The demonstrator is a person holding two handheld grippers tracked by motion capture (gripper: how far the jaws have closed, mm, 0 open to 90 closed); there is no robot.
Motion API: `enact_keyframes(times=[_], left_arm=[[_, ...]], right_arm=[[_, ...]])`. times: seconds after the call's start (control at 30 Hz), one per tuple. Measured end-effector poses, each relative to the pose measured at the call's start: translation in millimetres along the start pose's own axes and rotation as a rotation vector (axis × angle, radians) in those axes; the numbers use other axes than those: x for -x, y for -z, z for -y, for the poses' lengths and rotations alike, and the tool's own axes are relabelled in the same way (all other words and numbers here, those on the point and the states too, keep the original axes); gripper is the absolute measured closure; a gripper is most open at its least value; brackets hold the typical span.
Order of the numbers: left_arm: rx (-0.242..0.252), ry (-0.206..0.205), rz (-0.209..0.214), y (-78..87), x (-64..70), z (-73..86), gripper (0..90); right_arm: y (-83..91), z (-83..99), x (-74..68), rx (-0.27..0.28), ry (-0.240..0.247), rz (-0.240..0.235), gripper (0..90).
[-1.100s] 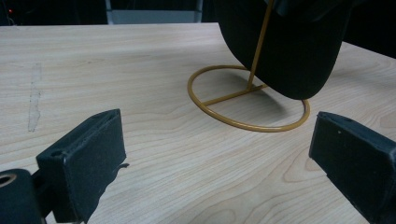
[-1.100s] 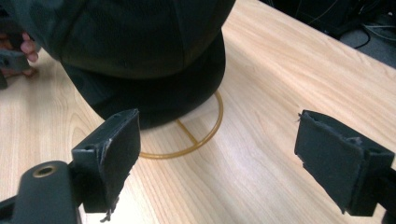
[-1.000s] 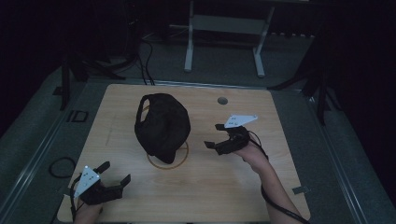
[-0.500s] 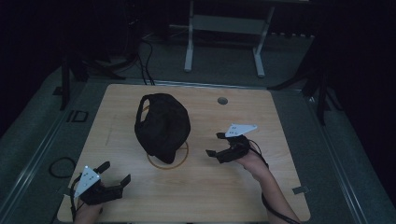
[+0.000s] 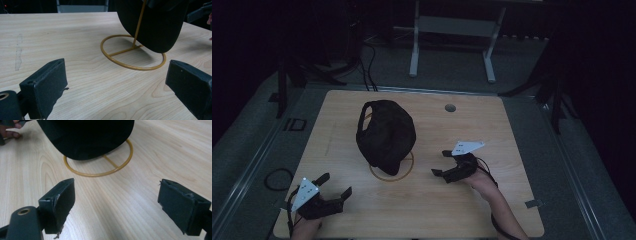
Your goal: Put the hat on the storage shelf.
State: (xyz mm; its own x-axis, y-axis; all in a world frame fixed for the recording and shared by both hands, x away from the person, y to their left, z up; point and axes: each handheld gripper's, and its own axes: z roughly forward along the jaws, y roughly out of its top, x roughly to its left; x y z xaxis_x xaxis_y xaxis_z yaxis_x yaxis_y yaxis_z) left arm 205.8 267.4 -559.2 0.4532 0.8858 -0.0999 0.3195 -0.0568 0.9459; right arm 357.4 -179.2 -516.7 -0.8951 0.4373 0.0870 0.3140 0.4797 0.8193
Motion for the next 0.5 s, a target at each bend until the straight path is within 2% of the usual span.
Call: enact_keyframes(times=[0.13,0.5], left_arm=[[0.001,0.003,0.001,-0.1,0.0,0.1,4.0],[0.000,0.002,0.000,-0.2,-0.1,0.2,4.0]], right_arm=[[-0.9,5.3,-1.2,-0.002,0.011,-0.003,14.5],[0.0,20.0,-0.7,-0.006,-0.004,-0.003,14.5]])
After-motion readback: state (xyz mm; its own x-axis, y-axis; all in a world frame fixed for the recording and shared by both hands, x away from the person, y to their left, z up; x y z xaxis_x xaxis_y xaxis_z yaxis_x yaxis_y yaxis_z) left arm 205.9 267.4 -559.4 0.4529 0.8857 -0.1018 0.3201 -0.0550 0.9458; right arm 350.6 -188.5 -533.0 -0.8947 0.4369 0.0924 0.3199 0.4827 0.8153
